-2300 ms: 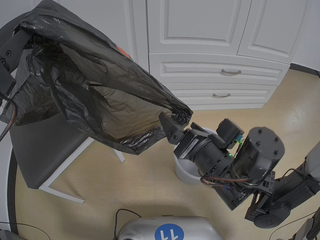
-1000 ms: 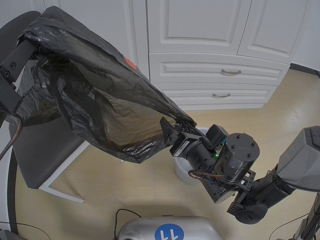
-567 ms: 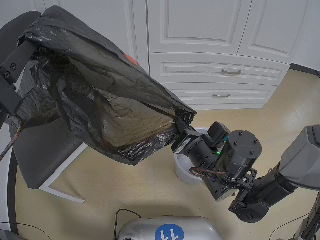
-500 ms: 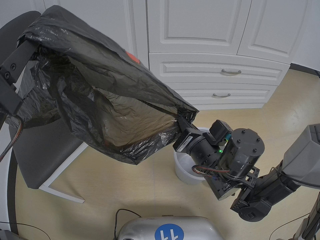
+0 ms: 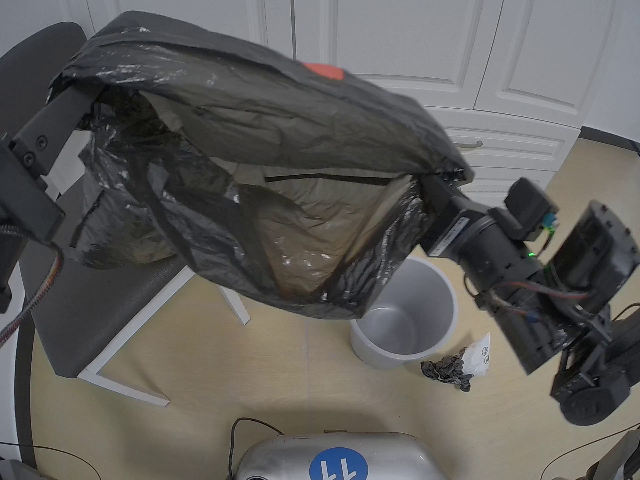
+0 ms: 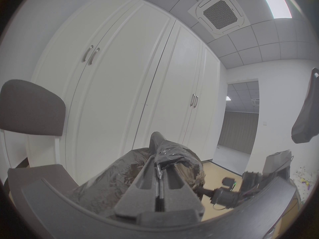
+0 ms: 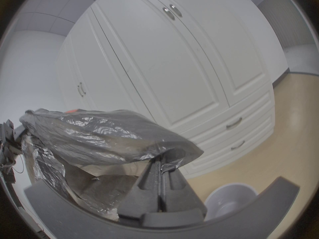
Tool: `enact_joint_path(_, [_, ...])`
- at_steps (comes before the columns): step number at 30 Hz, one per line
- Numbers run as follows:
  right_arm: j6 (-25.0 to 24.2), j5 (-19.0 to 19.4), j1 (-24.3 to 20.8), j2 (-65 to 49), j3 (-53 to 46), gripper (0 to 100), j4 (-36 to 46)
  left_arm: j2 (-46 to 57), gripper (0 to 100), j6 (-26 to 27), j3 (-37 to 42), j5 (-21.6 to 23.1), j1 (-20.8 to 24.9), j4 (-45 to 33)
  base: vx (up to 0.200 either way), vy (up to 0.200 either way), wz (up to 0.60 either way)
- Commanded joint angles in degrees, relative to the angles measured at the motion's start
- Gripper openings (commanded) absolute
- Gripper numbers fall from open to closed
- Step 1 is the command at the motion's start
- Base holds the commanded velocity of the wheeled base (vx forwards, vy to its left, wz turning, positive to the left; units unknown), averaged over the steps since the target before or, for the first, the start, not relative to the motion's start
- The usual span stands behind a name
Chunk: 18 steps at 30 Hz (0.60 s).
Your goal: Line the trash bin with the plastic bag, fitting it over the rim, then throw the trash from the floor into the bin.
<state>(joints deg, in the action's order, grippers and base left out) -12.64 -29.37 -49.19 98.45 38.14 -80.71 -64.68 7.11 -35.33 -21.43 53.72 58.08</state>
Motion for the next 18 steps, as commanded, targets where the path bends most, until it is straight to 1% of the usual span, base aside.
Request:
enact_joint_path(1, [4.7,-0.8,0.1,-19.4,-1.9,0,12.4,-5.4,0,-3.4,-0.1,0.0,0.2,0.1,0.0,0.0,0.0])
enact_joint_path(3, [4.7,-1.7,0.1,-22.7,-1.3,0,17.1,-6.6,0,-4.8,-0.1,0.0,0.4,0.1,0.0,0.0,0.0])
enact_joint_path(4, [4.7,-1.7,0.1,-22.7,-1.3,0,17.1,-6.6,0,-4.8,-0.1,0.0,0.4,0.1,0.0,0.0,0.0])
enact_joint_path(5, [5.3,-3.0,0.1,-27.1,-0.1,0,24.6,-9.1,0,-7.1,-0.2,0.0,1.4,0.1,0.0,0.0,0.0])
enact_joint_path(8, [6.4,-4.6,0.3,-30.3,0.9,0,30.3,-12.0,0,-10.4,-0.2,0.0,3.1,0.0,0.0,0.0,0.0])
enact_joint_path(9, [6.7,-5.2,0.3,-30.6,1.2,0,30.8,-13.2,0,-11.8,-0.1,0.1,3.9,-0.1,0.0,0.0,0.0])
enact_joint_path(10, [6.8,-5.3,0.3,-30.7,1.3,0,30.9,-13.5,0,-12.0,-0.1,0.2,4.1,-0.1,0.0,0.0,0.0])
enact_joint_path(11, [7.5,-6.4,0.5,-30.8,1.5,0,31.1,-15.9,0,-14.1,-0.1,0.8,5.5,-0.1,0.0,0.0,0.0])
enact_joint_path(12, [8.6,-8.4,1.2,-31.0,1.5,0,31.3,-20.6,0,-17.5,-0.4,2.2,6.4,0.0,0.0,0.0,0.0])
enact_joint_path(13, [8.8,-8.8,1.5,-31.0,1.5,0,31.4,-21.4,0,-18.1,-0.5,2.4,6.4,0.0,0.0,0.0,0.0])
enact_joint_path(14, [10.4,-10.1,2.6,-31.0,1.0,0,31.9,-25.7,0,-21.1,-1.0,3.3,6.4,0.1,0.0,0.0,0.0])
enact_joint_path(16, [12.2,-11.2,3.7,-30.8,-0.1,0,32.0,-29.2,0,-23.5,-1.6,3.7,6.0,-0.1,0.0,0.0,0.0])
enact_joint_path(17, [12.2,-11.2,3.7,-30.8,-0.1,0,32.0,-29.2,0,-23.5,-1.6,3.7,6.0,-0.1,0.0,0.0,0.0])
enact_joint_path(18, [14.0,-12.2,4.7,-30.4,-1.5,0,32.0,-31.8,0,-25.3,-2.1,3.7,5.5,-0.1,0.0,0.0,0.0])
